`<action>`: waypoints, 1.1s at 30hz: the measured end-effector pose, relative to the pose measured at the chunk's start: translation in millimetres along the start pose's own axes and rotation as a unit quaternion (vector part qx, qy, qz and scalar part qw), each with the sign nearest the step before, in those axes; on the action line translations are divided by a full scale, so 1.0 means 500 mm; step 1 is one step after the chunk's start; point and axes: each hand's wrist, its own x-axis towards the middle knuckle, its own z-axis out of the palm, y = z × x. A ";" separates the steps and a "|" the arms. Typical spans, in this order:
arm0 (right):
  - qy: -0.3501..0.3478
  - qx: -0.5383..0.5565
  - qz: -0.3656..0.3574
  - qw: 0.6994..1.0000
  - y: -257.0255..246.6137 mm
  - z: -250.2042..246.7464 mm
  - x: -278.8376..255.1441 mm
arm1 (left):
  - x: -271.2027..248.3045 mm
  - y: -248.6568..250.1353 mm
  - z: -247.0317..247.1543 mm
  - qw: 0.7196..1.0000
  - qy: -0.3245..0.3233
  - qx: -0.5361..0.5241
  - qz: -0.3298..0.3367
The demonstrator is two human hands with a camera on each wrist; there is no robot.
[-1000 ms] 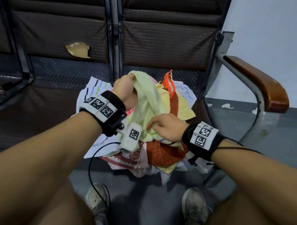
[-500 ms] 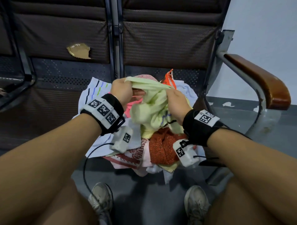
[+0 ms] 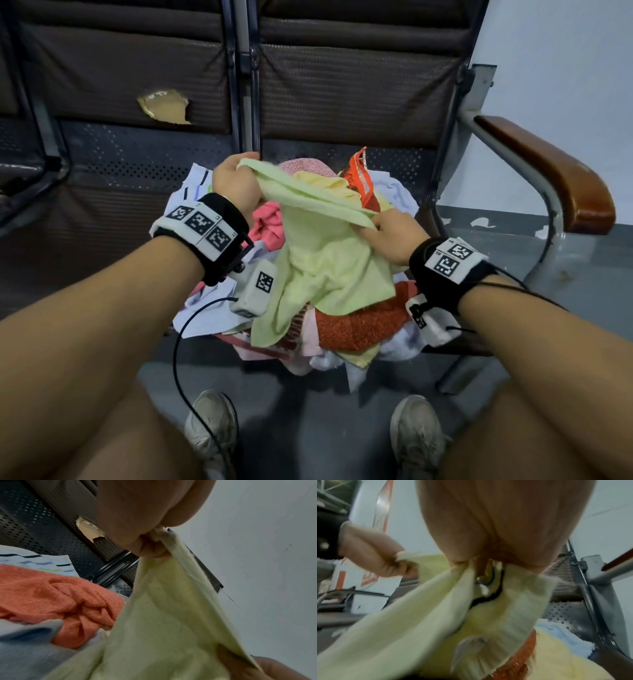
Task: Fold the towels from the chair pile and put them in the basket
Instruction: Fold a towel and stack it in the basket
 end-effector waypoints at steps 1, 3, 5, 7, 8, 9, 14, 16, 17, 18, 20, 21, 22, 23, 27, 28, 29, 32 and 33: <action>0.020 0.028 -0.010 0.999 0.002 -0.007 0.001 | 0.008 -0.005 -0.003 1.000 0.009 0.022 -0.007; 0.041 0.094 -0.036 0.994 0.006 -0.021 -0.001 | 0.022 -0.015 -0.009 0.998 0.011 0.061 -0.022; 0.021 0.107 -0.057 0.992 0.014 -0.027 -0.012 | 0.031 -0.019 -0.013 0.995 0.012 0.097 -0.023; -0.052 0.049 -0.061 0.996 0.028 -0.024 -0.024 | 0.036 -0.020 -0.019 0.994 0.010 0.107 -0.013; -0.088 0.012 -0.057 0.994 0.036 -0.021 -0.030 | 0.037 -0.020 -0.022 0.995 -0.002 0.103 -0.012; -0.105 -0.010 -0.054 0.993 0.043 -0.019 -0.034 | 0.036 -0.019 -0.027 0.995 -0.021 0.095 -0.018; 0.023 0.039 -0.025 0.999 0.075 -0.042 -0.030 | 0.034 -0.036 -0.051 0.985 -0.096 0.135 -0.054; 0.028 0.068 -0.044 0.996 0.077 -0.053 -0.035 | 0.041 -0.043 -0.068 0.971 -0.076 0.223 -0.034; 0.020 0.068 -0.053 0.996 0.076 -0.055 -0.039 | 0.044 -0.044 -0.076 0.962 -0.071 0.262 -0.027; 0.008 0.060 -0.060 0.996 0.076 -0.055 -0.043 | 0.046 -0.045 -0.082 0.955 -0.070 0.288 -0.023; -0.003 0.032 -0.067 0.997 0.076 -0.051 -0.045 | 0.045 -0.044 -0.086 0.953 -0.072 0.295 -0.013; -0.003 0.021 -0.067 0.998 0.077 -0.052 -0.043 | 0.043 -0.041 -0.083 0.957 -0.073 0.281 -0.002; -0.001 0.013 -0.066 0.998 0.079 -0.053 -0.042 | 0.039 -0.039 -0.078 0.962 -0.075 0.261 0.011; 0.001 0.000 -0.064 0.998 0.080 -0.057 -0.040 | 0.035 -0.035 -0.073 0.966 -0.077 0.245 0.026; -0.003 -0.084 -0.080 0.993 0.075 -0.080 -0.040 | 0.023 -0.014 -0.057 0.941 -0.038 0.319 0.103; 0.013 -0.068 -0.086 0.994 0.071 -0.088 -0.040 | 0.021 -0.010 -0.055 0.929 -0.021 0.348 0.123; 0.040 -0.042 -0.090 0.994 0.067 -0.095 -0.041 | 0.017 -0.004 -0.051 0.924 -0.010 0.359 0.134; 0.115 0.061 -0.062 0.990 0.056 -0.126 -0.035 | 0.008 0.025 -0.030 0.948 0.009 0.288 0.137; 0.122 0.091 -0.046 0.987 0.053 -0.142 -0.034 | 0.003 0.039 -0.024 0.955 0.007 0.265 0.132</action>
